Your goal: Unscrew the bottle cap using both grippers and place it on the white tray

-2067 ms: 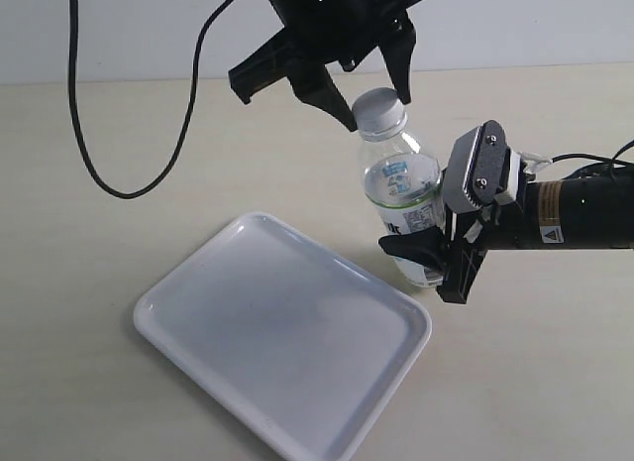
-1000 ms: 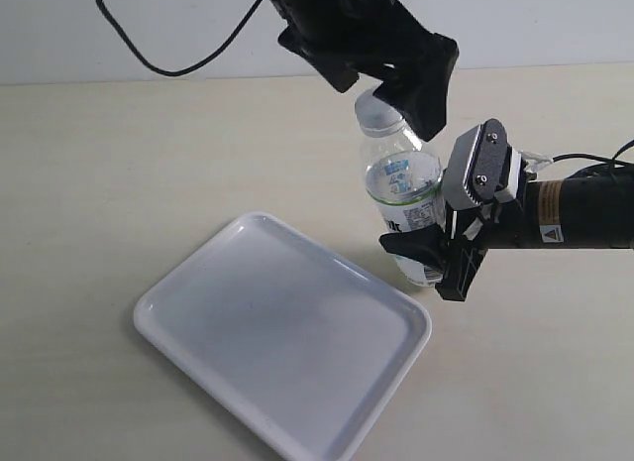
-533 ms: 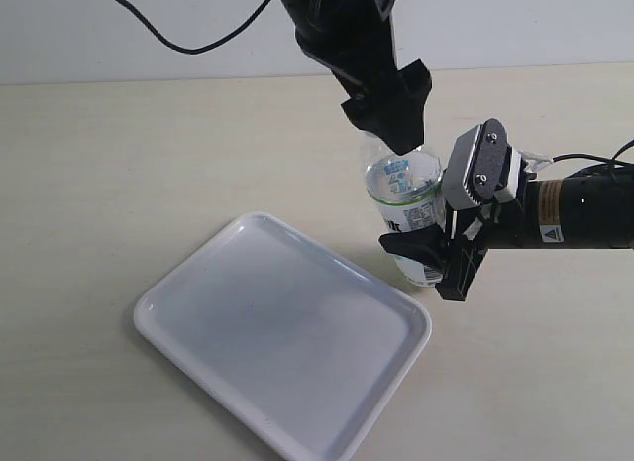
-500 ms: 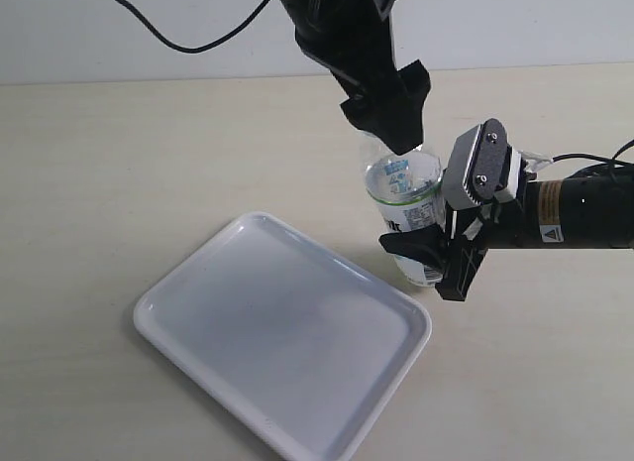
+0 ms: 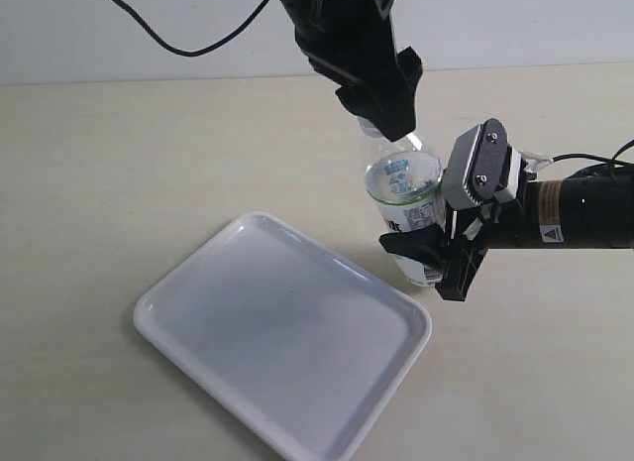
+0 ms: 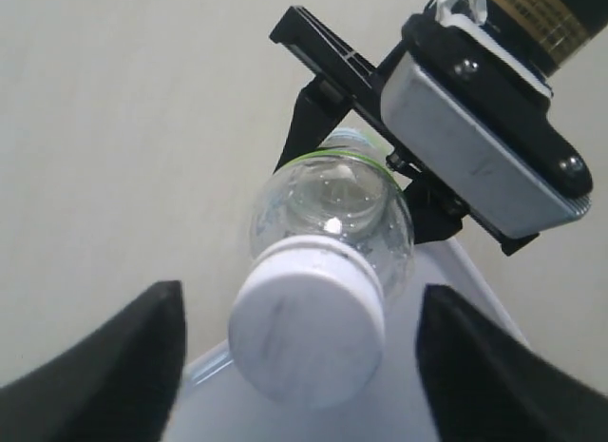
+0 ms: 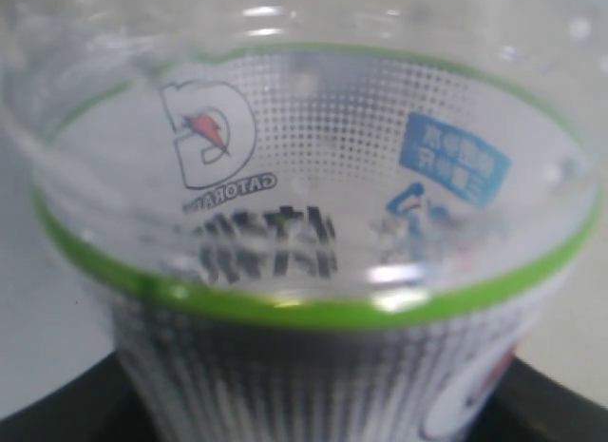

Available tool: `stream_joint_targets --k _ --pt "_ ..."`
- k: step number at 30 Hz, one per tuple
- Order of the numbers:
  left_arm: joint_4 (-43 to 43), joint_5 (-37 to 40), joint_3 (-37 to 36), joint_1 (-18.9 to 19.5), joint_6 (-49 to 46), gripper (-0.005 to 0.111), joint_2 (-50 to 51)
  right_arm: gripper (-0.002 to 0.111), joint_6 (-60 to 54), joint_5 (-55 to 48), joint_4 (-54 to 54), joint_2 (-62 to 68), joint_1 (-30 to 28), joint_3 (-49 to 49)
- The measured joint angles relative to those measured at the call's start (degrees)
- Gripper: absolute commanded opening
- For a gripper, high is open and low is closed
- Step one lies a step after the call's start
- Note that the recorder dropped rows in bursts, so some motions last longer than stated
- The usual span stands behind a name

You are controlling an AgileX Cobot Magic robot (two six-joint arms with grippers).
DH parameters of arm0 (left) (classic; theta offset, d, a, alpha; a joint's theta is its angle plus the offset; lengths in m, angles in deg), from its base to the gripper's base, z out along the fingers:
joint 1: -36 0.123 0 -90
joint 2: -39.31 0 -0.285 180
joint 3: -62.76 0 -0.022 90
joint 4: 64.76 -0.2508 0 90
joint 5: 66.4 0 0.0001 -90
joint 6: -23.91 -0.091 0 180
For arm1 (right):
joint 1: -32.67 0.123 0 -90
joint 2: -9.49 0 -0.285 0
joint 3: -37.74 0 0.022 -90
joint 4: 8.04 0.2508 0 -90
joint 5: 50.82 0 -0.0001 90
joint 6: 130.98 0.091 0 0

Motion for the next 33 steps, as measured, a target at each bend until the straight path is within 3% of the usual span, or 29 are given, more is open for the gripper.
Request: stream_joint_targets --k 7,13,19,26,33 --pt "0.1 0.0 0.0 0.0 0.49 0.0 0.0 0.0 0.12 0.0 0.0 0.0 0.0 0.0" --pt "0.1 0.0 0.0 0.0 3.77 0.0 0.0 0.0 0.12 0.0 0.0 0.0 0.0 0.0" --pt "0.1 0.0 0.0 0.0 14.55 0.0 0.0 0.0 0.12 0.0 0.0 0.0 0.0 0.0" --pt "0.1 0.0 0.0 0.0 34.07 0.0 0.0 0.0 0.12 0.0 0.0 0.0 0.0 0.0" --pt "0.68 0.0 0.09 0.0 63.22 0.0 0.0 0.0 0.12 0.31 -0.12 0.0 0.0 0.0"
